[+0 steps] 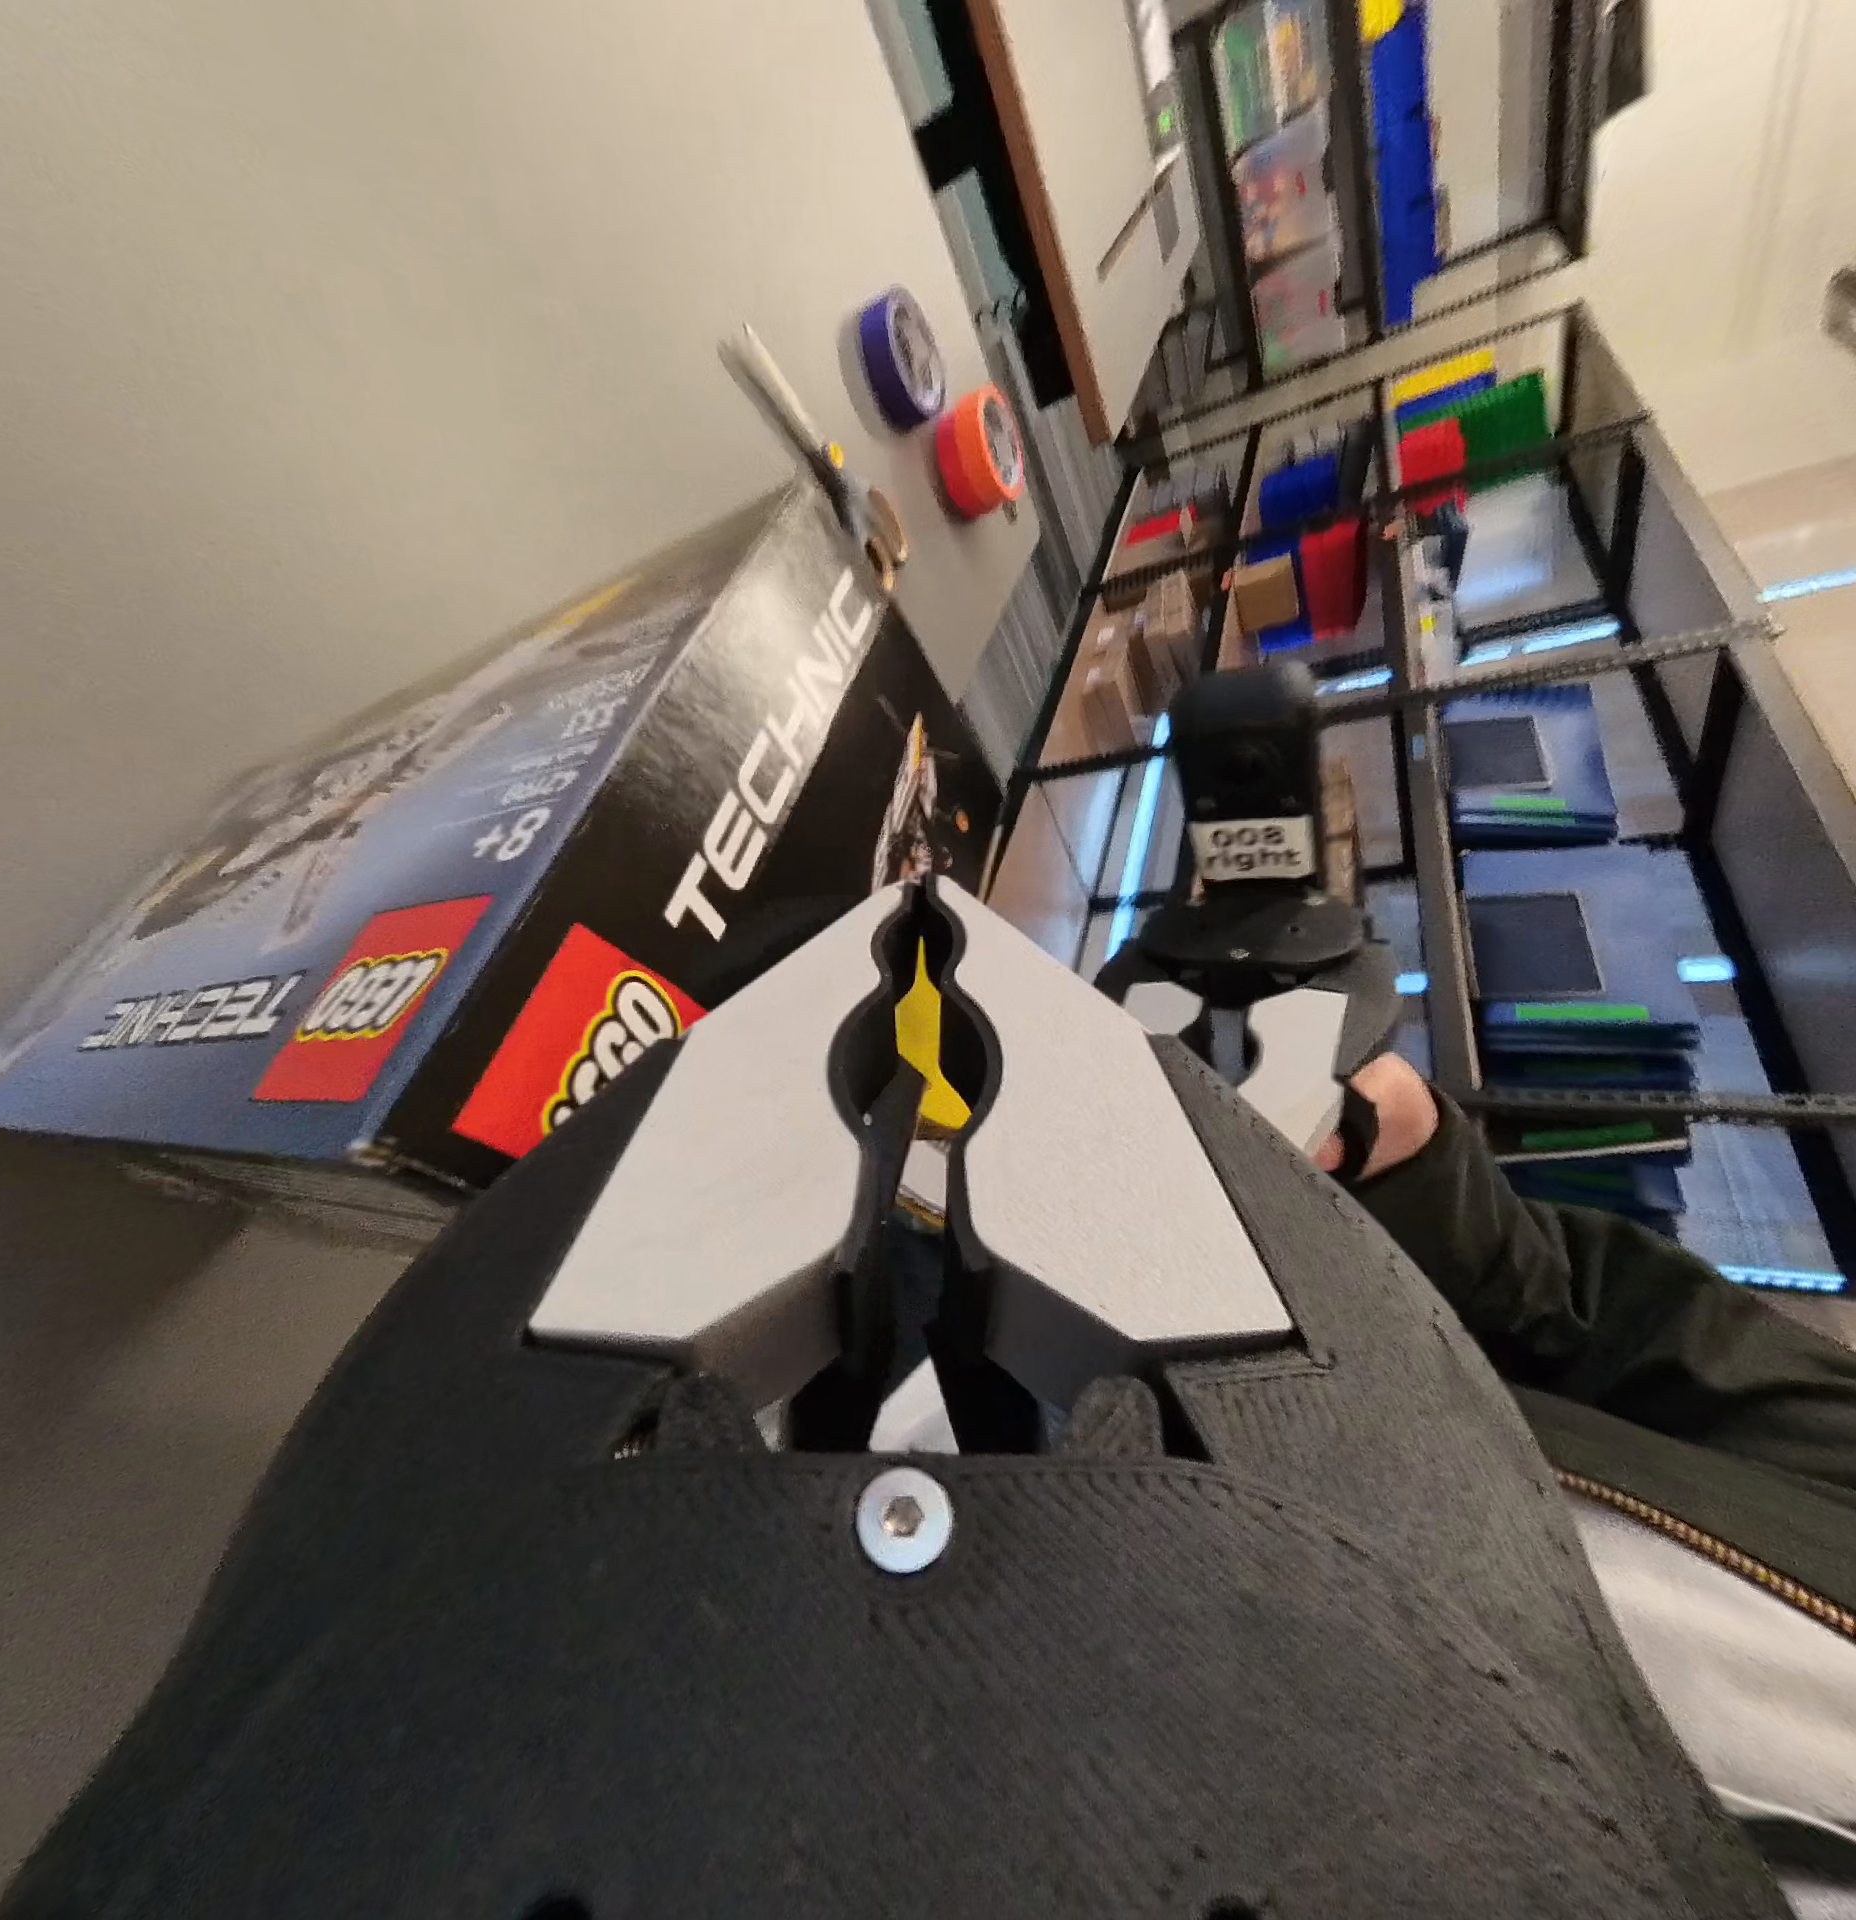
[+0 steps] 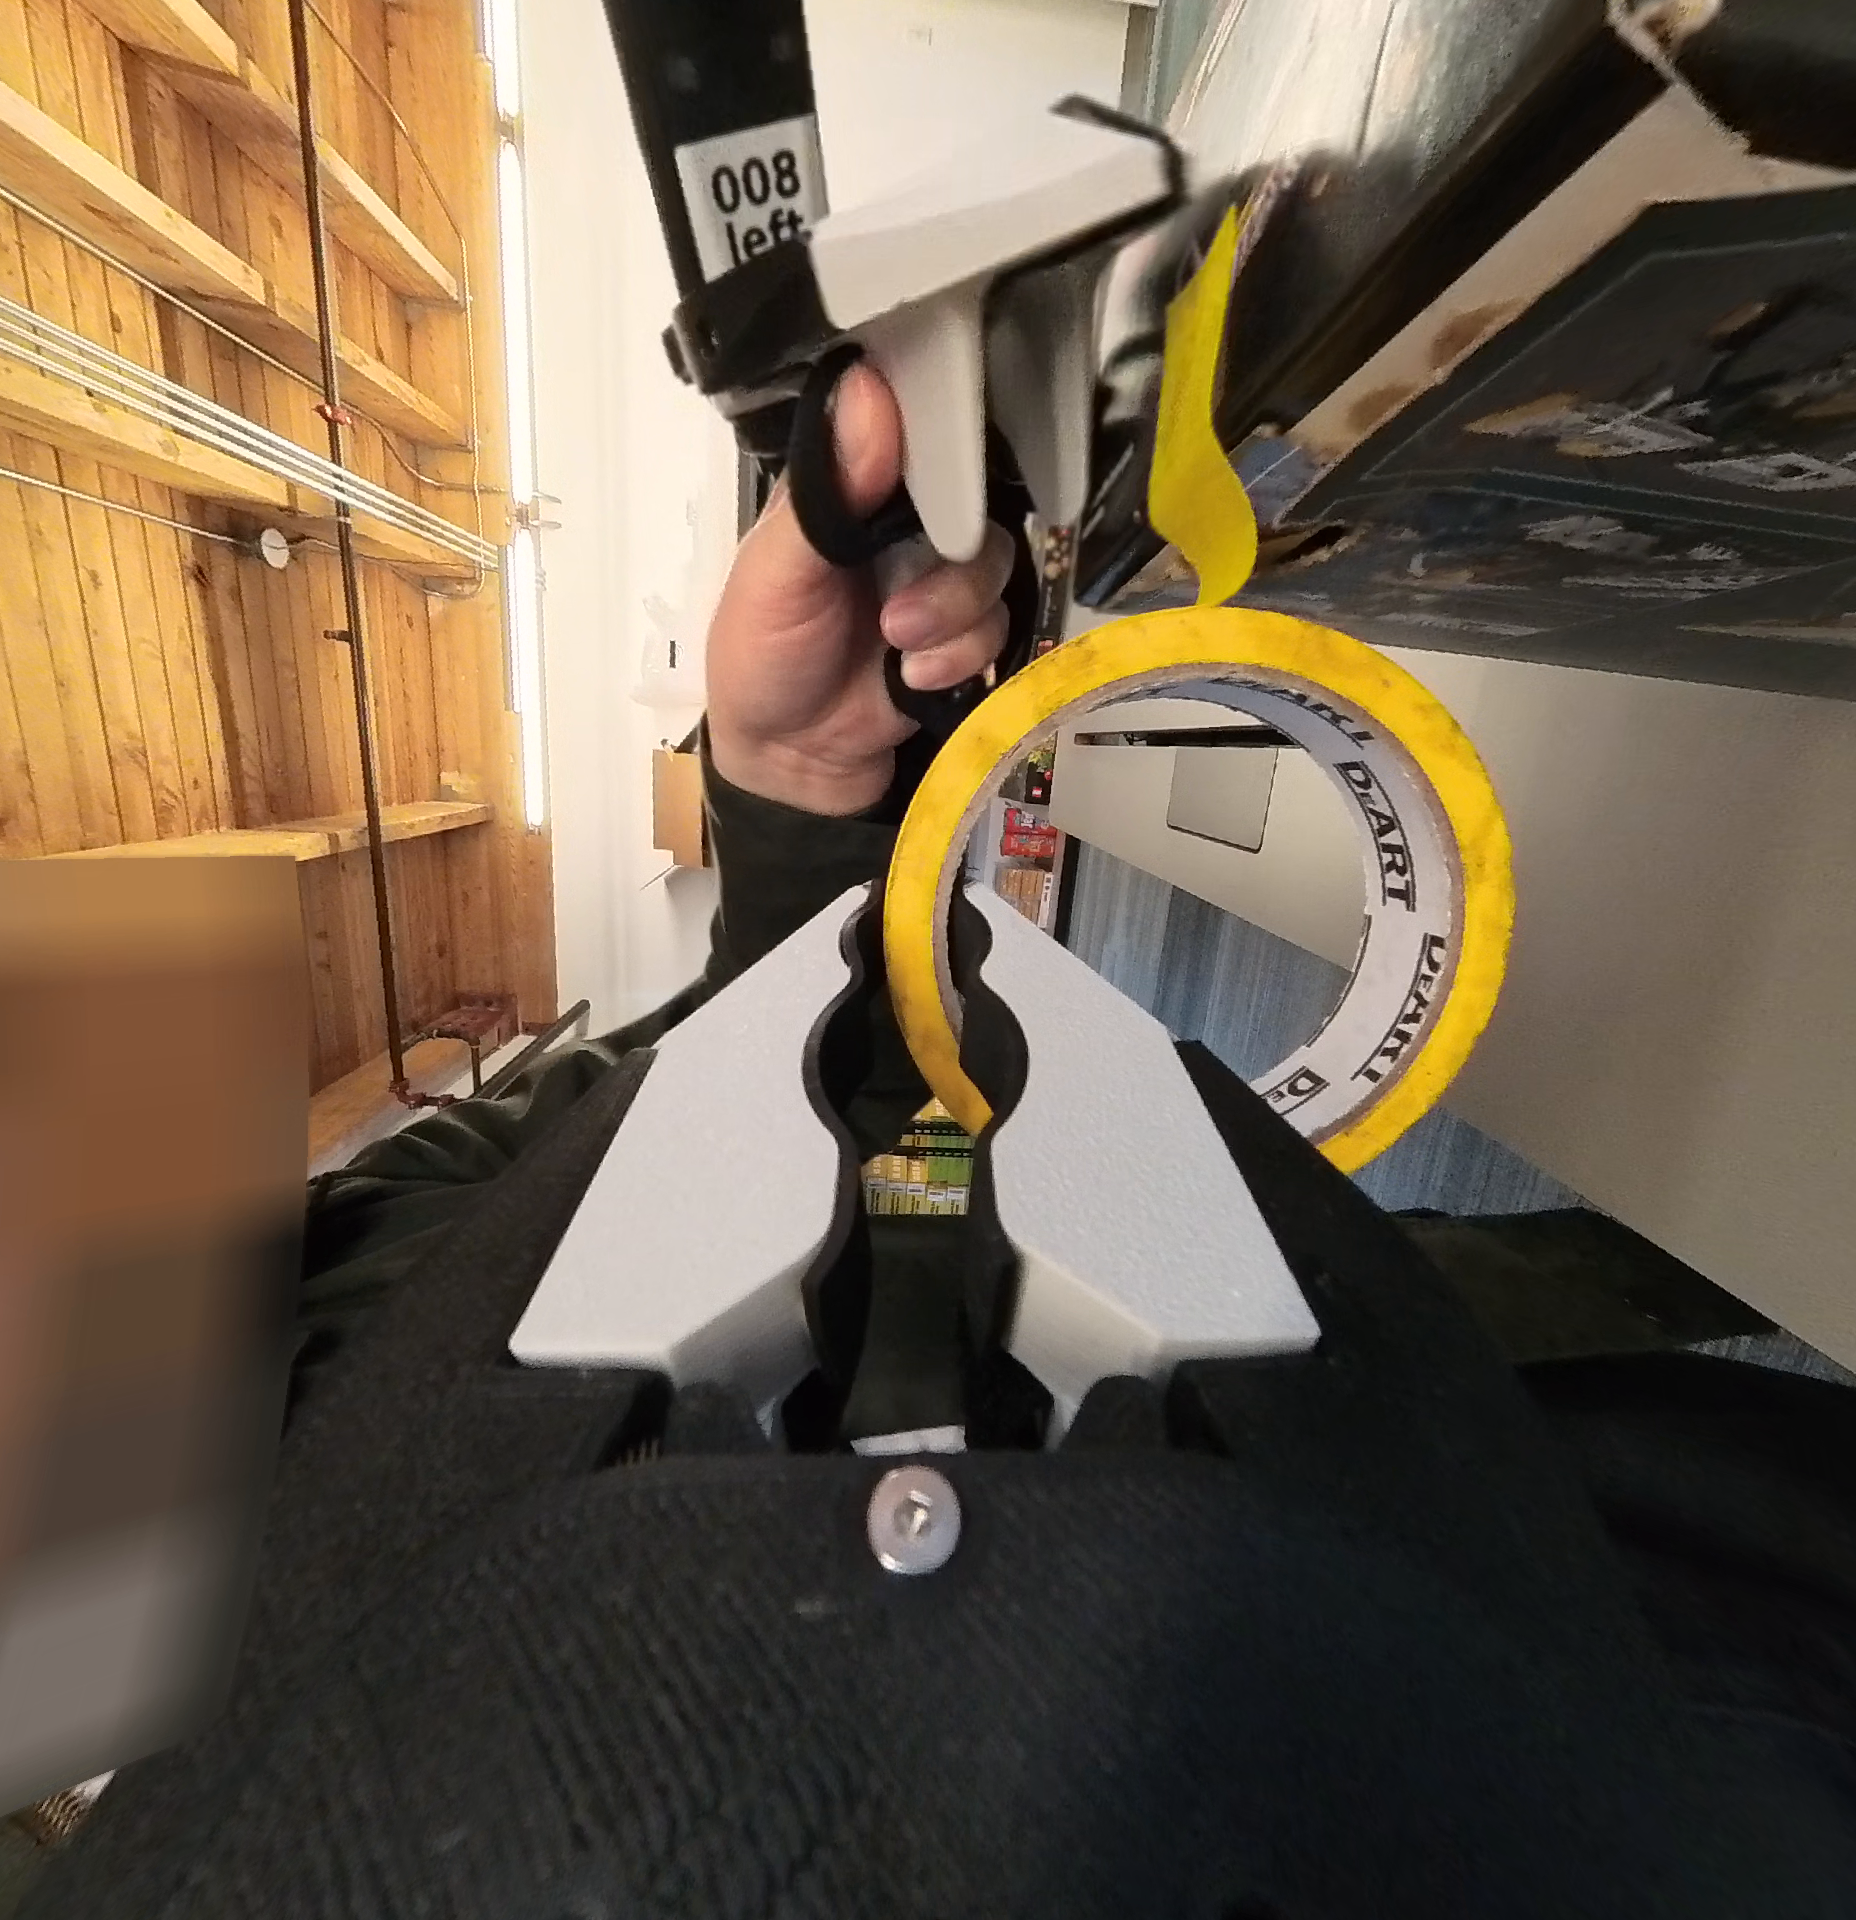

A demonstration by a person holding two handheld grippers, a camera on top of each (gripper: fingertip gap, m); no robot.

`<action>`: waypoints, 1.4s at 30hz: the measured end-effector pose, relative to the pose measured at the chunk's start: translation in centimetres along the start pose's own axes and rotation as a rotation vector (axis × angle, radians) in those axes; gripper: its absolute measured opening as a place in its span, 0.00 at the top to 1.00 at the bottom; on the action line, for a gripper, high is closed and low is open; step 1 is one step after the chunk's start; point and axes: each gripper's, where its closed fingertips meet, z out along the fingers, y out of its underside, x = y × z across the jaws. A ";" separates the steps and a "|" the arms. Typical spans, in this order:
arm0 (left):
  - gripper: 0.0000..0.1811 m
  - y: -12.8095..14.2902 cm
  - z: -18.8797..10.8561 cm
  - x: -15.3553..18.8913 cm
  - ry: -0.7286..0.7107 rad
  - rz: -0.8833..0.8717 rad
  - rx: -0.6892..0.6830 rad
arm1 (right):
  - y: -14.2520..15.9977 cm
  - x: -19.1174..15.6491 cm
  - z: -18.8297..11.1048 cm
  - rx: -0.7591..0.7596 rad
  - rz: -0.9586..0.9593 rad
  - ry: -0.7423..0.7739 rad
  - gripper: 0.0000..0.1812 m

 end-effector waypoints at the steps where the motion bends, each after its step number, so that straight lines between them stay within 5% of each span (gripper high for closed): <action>1: 1.00 -0.3 -0.4 0.6 0.040 -0.012 0.027 | 0.0 0.0 0.0 0.000 0.001 0.000 0.95; 3: 1.00 0.1 -1.0 1.9 0.117 -0.043 0.014 | -0.1 0.2 -0.1 0.001 0.002 0.002 0.95; 7: 1.00 2.2 -0.1 0.2 -0.002 0.033 -0.101 | 0.0 0.2 0.0 -0.001 0.006 -0.002 0.95; 12: 1.00 0.9 -0.7 -0.6 -0.074 0.065 -0.035 | 0.0 0.1 0.0 -0.001 0.002 -0.004 0.95; 17: 1.00 0.7 -1.5 1.4 0.114 -0.067 0.059 | -0.1 0.1 -0.2 0.004 0.003 -0.005 0.95; 25: 1.00 1.9 -0.8 0.2 -0.028 0.023 -0.009 | 0.0 0.4 -0.3 0.006 0.005 0.001 0.95; 42: 1.00 3.3 -0.1 1.1 0.011 0.024 -0.070 | 0.1 0.8 -0.2 0.023 0.014 0.005 0.95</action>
